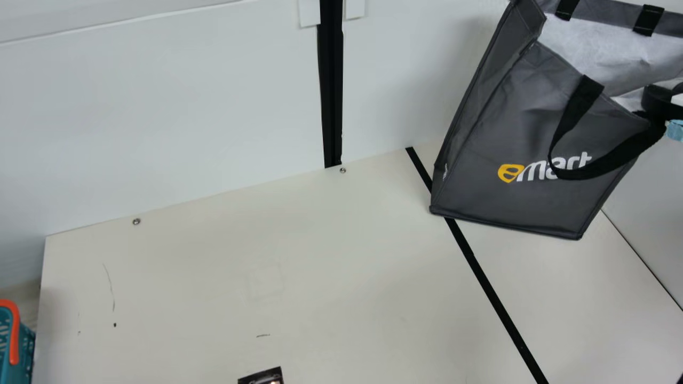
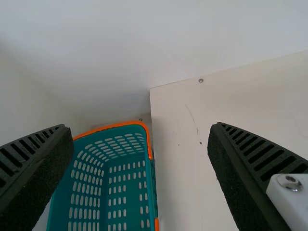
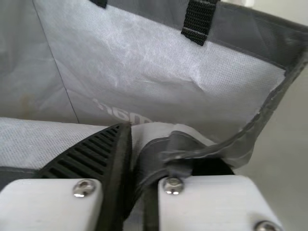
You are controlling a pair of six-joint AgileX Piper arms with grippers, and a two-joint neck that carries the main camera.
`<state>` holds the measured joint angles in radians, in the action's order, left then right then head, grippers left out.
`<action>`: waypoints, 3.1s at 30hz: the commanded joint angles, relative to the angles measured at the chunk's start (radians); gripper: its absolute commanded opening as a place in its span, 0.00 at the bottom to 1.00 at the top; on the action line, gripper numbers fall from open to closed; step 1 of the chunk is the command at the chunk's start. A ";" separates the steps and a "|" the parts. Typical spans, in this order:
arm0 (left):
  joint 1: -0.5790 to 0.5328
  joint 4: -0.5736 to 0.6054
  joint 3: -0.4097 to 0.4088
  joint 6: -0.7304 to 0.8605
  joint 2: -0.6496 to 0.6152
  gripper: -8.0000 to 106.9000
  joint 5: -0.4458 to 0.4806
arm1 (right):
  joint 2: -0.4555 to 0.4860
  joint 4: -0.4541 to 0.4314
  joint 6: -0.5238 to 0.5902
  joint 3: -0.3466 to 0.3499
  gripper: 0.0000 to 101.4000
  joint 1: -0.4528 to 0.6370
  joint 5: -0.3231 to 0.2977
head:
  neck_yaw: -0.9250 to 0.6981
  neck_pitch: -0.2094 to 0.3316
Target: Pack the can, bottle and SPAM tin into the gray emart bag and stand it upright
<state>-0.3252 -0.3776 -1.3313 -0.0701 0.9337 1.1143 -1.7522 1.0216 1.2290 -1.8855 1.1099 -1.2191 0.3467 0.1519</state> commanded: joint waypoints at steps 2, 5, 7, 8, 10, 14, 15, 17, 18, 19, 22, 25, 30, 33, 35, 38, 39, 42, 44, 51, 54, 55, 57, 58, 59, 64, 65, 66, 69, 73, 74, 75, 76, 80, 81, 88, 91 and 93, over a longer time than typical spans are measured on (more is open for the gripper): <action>0.000 0.000 0.000 0.000 0.000 0.85 0.000 | 0.013 0.002 -0.005 -0.012 0.43 -0.005 -0.001 | 0.002 0.023; 0.000 0.000 0.000 0.000 0.000 0.85 0.000 | 0.029 0.004 -0.008 -0.028 0.53 -0.014 -0.001 | 0.002 0.023; 0.000 0.000 0.000 0.000 0.000 0.85 0.000 | 0.043 0.007 -0.010 -0.038 0.59 -0.020 -0.001 | 0.002 0.023; 0.000 0.000 0.000 0.000 0.000 0.85 0.000 | 0.050 0.008 -0.011 -0.044 0.63 -0.024 -0.001 | 0.002 0.023; 0.000 0.000 0.000 0.000 0.000 0.85 0.000 | 0.064 0.011 -0.014 -0.056 0.69 -0.031 -0.001 | 0.002 0.023; 0.000 0.000 0.000 0.000 0.000 0.85 0.000 | 0.093 0.014 -0.020 -0.083 0.82 -0.050 -0.001 | 0.002 0.023; 0.000 0.000 0.000 0.000 0.000 0.85 0.000 | 0.100 0.015 -0.022 -0.089 0.86 -0.056 -0.001 | 0.002 0.023; 0.000 0.000 0.000 0.000 0.000 0.85 0.000 | 0.114 0.015 -0.025 -0.100 0.92 -0.069 -0.001 | 0.002 0.023; 0.000 0.000 0.000 0.000 0.000 0.85 0.000 | 0.120 0.014 -0.027 -0.106 0.94 -0.076 -0.001 | 0.002 0.023; 0.000 0.000 0.000 0.000 0.000 0.85 0.000 | 0.127 0.013 -0.029 -0.112 0.94 -0.085 -0.001 | 0.002 0.023; 0.000 0.000 0.000 0.000 0.000 0.85 0.000 | 0.145 0.009 -0.035 -0.126 0.94 -0.113 -0.001 | 0.002 0.023; 0.000 0.000 0.000 0.000 0.000 0.85 0.000 | 0.163 0.001 -0.039 -0.134 0.94 -0.147 -0.001 | 0.002 0.023; 0.000 0.000 0.000 0.000 0.000 0.85 0.000 | 0.183 -0.019 -0.050 -0.145 0.94 -0.209 -0.001 | 0.002 0.023; 0.000 0.000 0.000 0.000 0.000 0.85 0.000 | 0.191 -0.031 -0.060 -0.152 0.94 -0.248 -0.001 | 0.002 0.023; 0.000 0.000 0.000 0.000 0.000 0.85 0.000 | 0.197 -0.039 -0.068 -0.154 0.94 -0.276 -0.001 | 0.002 0.023; 0.000 0.000 0.000 0.000 0.000 0.85 0.000 | 0.204 -0.051 -0.078 -0.158 0.94 -0.321 -0.001 | 0.002 0.023; 0.000 0.000 0.000 0.000 0.000 0.85 0.000 | 0.205 -0.055 -0.082 -0.159 0.94 -0.335 -0.001 | 0.002 0.023; 0.000 0.000 0.000 0.000 0.000 0.85 0.000 | 0.206 -0.066 -0.095 -0.165 0.94 -0.382 -0.001 | 0.002 0.023; 0.000 0.000 0.000 0.000 0.000 0.85 0.000 | 0.205 -0.074 -0.103 -0.169 0.94 -0.415 -0.001 | 0.002 0.023; 0.000 0.000 0.000 0.000 0.000 0.85 0.000 | 0.189 -0.107 -0.136 -0.187 0.94 -0.541 -0.001 | 0.002 0.023; 0.000 0.000 0.000 0.000 0.000 0.85 0.000 | 0.179 -0.121 -0.151 -0.193 0.94 -0.594 -0.001 | 0.002 0.023; 0.000 0.000 0.000 0.000 0.000 0.85 0.000 | 0.175 -0.125 -0.156 -0.195 0.94 -0.610 -0.001 | 0.002 0.023; 0.000 0.000 0.000 0.000 0.000 0.85 0.000 | 0.169 -0.136 -0.166 -0.197 0.94 -0.644 -0.001 | 0.002 0.023; 0.000 0.000 0.000 0.000 0.000 0.85 0.000 | 0.166 -0.141 -0.171 -0.196 0.94 -0.660 -0.001 | 0.002 0.023; 0.000 0.000 0.000 0.000 0.000 0.85 0.000 | 0.162 -0.147 -0.177 -0.196 0.94 -0.676 -0.001 | 0.002 0.023; 0.000 0.000 0.000 0.000 0.000 0.85 0.000 | 0.164 -0.209 -0.211 -0.145 0.94 -0.769 0.051 | 0.002 0.023; 0.000 0.000 0.000 0.000 0.000 0.85 0.000 | 0.166 -0.227 -0.221 -0.129 0.94 -0.789 0.066 | 0.002 0.023; 0.000 0.000 0.000 0.000 0.000 0.85 0.000 | 0.170 -0.247 -0.233 -0.112 0.94 -0.808 0.084 | 0.002 0.023; 0.000 0.000 0.000 0.000 0.000 0.85 0.000 | 0.182 -0.303 -0.273 -0.058 0.94 -0.859 0.138 | 0.002 0.023; 0.000 0.000 0.000 0.000 0.000 0.85 0.000 | 0.200 -0.377 -0.342 0.018 0.94 -0.919 0.209 | 0.002 0.023; 0.000 0.000 0.000 0.000 0.000 0.85 0.000 | 0.204 -0.396 -0.359 0.037 0.94 -0.933 0.225 | 0.002 0.023; 0.000 0.000 0.000 0.000 0.000 0.85 0.000 | 0.210 -0.416 -0.376 0.057 0.94 -0.947 0.242 | 0.002 0.023; 0.000 0.000 0.000 0.000 0.000 0.85 0.000 | 0.215 -0.434 -0.392 0.076 0.94 -0.961 0.258 | 0.002 0.023; 0.000 0.000 0.000 0.000 0.000 0.85 0.000 | 0.239 -0.519 -0.462 0.158 0.94 -1.013 0.319 | 0.002 0.023; 0.000 0.000 0.000 0.000 0.000 0.85 0.000 | 0.245 -0.537 -0.479 0.179 0.94 -1.025 0.332 | 0.002 0.023; 0.000 0.000 0.000 0.000 0.000 0.85 0.000 | 0.288 -0.653 -0.596 0.315 0.94 -1.102 0.407 | 0.002 0.023; 0.000 0.000 0.000 0.000 0.000 0.85 0.000 | 0.305 -0.693 -0.649 0.366 0.94 -1.128 0.428 | 0.002 0.023; 0.000 0.000 0.000 0.000 0.000 0.85 0.000 | 0.316 -0.723 -0.686 0.397 0.94 -1.144 0.439 | 0.002 0.023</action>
<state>-0.3252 -0.3776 -1.3313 -0.0701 0.9337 1.1143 -1.4406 0.3232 0.5755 -1.5168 -0.0277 -0.7842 0.3482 0.1519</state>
